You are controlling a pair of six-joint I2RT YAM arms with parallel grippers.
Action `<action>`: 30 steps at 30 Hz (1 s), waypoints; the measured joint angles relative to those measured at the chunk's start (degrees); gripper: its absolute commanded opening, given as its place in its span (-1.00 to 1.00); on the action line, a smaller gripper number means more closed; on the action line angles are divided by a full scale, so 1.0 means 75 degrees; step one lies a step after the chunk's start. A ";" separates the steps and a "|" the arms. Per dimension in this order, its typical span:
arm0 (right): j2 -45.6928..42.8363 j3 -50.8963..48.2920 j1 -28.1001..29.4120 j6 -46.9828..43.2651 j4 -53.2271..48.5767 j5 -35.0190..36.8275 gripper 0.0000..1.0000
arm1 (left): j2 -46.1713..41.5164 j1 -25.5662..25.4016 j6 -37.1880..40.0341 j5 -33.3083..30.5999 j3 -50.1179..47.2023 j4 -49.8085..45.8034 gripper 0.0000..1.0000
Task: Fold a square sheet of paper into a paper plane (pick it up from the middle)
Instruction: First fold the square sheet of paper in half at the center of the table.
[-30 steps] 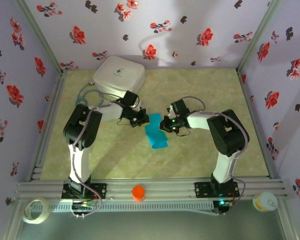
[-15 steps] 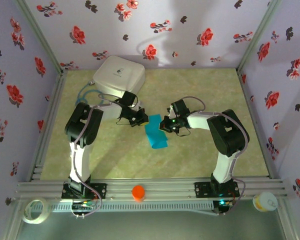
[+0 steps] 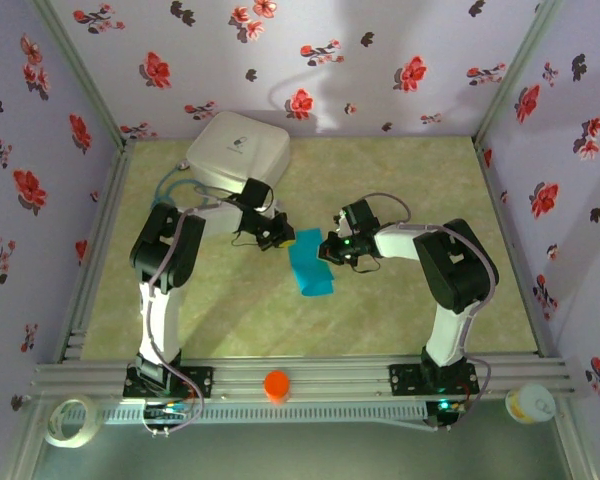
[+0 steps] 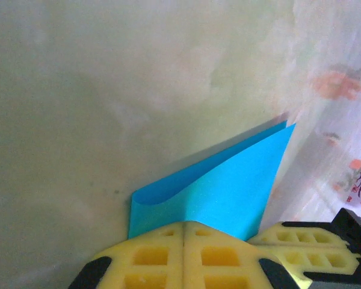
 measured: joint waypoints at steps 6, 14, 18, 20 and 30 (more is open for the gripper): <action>0.0000 -0.0012 0.0000 0.0000 0.0029 -0.0017 -1.00 | 0.0044 0.0105 -0.0143 -0.0090 0.0090 0.0009 -0.91; 0.0000 -0.0020 0.0000 0.0000 0.0055 -0.0020 -1.00 | 0.0114 0.0160 -0.0434 -0.0239 0.0227 0.0035 -0.83; 0.0000 -0.0035 0.0000 0.0003 0.0085 -0.0020 -1.00 | 0.0114 0.0181 -0.0629 -0.0431 0.0271 0.0035 -0.82; 0.0000 -0.0050 0.0000 0.0000 0.0111 -0.0023 -1.00 | 0.0114 0.0181 -0.0685 -0.0519 0.0303 0.0026 -0.81; 0.0000 -0.0055 0.0000 0.0000 0.0131 -0.0029 -1.00 | 0.0198 0.0239 -0.0784 -0.1067 0.0694 -0.0291 -0.78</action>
